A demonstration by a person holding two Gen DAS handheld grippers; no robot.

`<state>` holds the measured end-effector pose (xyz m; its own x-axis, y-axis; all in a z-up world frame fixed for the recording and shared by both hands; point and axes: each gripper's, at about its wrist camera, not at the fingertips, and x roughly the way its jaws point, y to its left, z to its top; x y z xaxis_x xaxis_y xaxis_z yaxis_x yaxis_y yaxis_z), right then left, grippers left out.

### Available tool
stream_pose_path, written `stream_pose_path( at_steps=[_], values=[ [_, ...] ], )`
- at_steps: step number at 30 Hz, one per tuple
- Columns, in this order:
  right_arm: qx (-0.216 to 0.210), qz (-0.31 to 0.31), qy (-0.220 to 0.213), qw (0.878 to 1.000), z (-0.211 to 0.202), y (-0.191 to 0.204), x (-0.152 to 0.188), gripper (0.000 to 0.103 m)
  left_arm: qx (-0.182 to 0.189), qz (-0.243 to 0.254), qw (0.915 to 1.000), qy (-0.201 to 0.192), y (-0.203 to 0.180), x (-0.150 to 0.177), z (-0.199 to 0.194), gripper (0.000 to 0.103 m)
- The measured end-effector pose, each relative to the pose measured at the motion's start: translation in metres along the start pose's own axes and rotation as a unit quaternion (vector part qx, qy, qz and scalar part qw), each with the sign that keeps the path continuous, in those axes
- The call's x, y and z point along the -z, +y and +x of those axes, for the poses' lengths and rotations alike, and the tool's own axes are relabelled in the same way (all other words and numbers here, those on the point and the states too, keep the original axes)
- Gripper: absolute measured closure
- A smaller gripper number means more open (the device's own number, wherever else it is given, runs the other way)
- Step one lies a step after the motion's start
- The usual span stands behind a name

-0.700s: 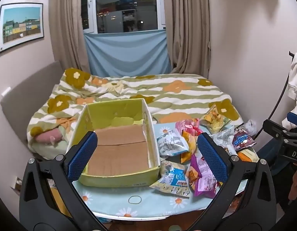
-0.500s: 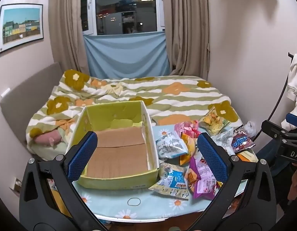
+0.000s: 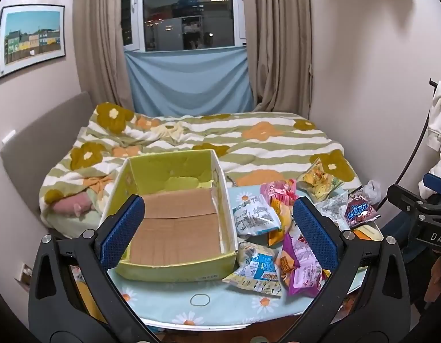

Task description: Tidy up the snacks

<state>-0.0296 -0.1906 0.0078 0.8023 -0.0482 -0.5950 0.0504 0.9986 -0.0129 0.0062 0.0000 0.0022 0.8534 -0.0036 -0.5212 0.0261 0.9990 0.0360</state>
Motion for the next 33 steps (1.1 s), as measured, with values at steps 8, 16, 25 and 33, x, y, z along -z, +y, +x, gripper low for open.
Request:
stream_pose_path(
  at_steps=[8,16,25,33],
  values=[
    [-0.002,0.002,0.001,1.000,0.0005,0.0007,0.0046,0.000,0.001,0.000,1.0000,0.000,0.0003,0.0014,-0.0002,0.000],
    [-0.002,0.003,0.001,1.000,0.0009,0.0001,0.0054,0.000,0.002,0.000,1.0000,0.000,0.0022,0.0056,0.0001,0.000],
    [-0.002,0.003,0.002,1.000,0.0004,-0.0006,0.0045,0.000,0.001,-0.001,1.0000,0.001,0.0014,0.0036,0.0006,0.000],
    [-0.002,0.004,0.002,1.000,0.0001,-0.0005,0.0047,0.000,0.002,-0.002,1.0000,0.003,0.0015,0.0067,-0.0003,0.000]
  ],
)
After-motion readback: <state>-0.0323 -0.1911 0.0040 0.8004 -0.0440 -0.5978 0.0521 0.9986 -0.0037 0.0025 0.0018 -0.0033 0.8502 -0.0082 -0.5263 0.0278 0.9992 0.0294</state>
